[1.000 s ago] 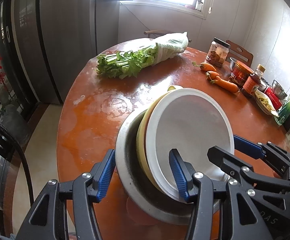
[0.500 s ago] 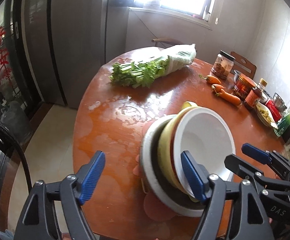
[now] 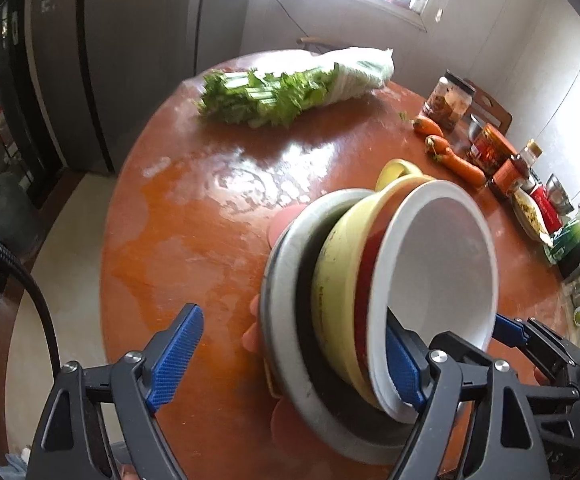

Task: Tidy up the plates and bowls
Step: 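Lower the bowl stack onto the steel tray and pink plates and open both grippers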

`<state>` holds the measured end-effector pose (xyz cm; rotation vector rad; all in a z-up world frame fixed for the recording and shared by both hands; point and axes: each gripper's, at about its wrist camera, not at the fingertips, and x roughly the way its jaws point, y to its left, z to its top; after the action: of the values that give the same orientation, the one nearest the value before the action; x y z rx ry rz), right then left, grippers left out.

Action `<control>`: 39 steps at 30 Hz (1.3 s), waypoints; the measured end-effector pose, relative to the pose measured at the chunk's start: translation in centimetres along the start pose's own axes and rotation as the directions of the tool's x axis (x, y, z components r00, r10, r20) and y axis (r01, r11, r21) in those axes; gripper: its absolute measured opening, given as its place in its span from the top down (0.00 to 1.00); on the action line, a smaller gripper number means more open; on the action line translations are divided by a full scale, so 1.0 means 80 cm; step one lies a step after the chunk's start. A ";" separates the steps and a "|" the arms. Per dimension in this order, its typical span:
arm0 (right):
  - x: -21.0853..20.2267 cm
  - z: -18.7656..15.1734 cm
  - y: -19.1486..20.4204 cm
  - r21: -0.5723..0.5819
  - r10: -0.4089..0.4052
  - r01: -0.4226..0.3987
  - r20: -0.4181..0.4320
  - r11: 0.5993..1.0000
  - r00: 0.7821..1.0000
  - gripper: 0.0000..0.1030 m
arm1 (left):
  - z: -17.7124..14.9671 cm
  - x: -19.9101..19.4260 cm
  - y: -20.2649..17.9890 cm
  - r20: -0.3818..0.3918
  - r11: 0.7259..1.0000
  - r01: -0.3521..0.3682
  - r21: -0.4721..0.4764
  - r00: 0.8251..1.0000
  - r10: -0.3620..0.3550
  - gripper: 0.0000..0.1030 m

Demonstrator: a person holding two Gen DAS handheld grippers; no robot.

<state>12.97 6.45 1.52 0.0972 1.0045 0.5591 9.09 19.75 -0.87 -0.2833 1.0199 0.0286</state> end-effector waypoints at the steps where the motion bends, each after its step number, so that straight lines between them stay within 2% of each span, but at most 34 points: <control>1: 0.002 0.000 0.001 -0.004 0.001 -0.001 -0.002 1.000 1.000 0.32 | 0.000 0.004 -0.003 -0.008 1.000 0.025 0.006 1.000 -0.025 0.23; 4: 0.004 -0.001 0.000 -0.019 0.003 -0.003 0.002 1.000 1.000 0.32 | 0.000 0.007 -0.005 -0.014 0.998 0.064 0.011 0.998 -0.064 0.28; 8: 0.003 -0.001 -0.003 -0.039 0.006 -0.005 0.018 0.999 1.000 0.33 | 0.002 0.008 -0.014 -0.009 0.998 0.057 0.040 0.998 -0.057 0.29; 11: 0.001 -0.001 -0.003 -0.066 0.026 -0.023 0.033 0.998 0.999 0.42 | 0.006 0.012 -0.019 -0.013 0.997 0.064 0.053 0.998 -0.063 0.29; 13: 0.000 -0.001 -0.004 -0.075 0.019 -0.016 0.040 0.997 0.999 0.45 | 0.007 0.013 -0.022 -0.015 0.996 0.065 0.061 0.998 -0.064 0.28; 24: -0.015 -0.007 -0.042 -0.049 -0.004 0.008 0.065 0.999 0.998 0.46 | 0.012 0.026 -0.063 -0.026 0.991 0.080 0.111 0.997 -0.078 0.29; 39: -0.058 -0.027 -0.116 0.018 -0.050 0.049 0.094 0.999 0.994 0.47 | 0.006 0.047 -0.157 -0.049 0.975 0.108 0.196 0.994 -0.100 0.28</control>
<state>13.02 -4.15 0.92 0.1111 0.9171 0.4973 13.40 7.34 -1.07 -0.1553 1.0362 -0.1735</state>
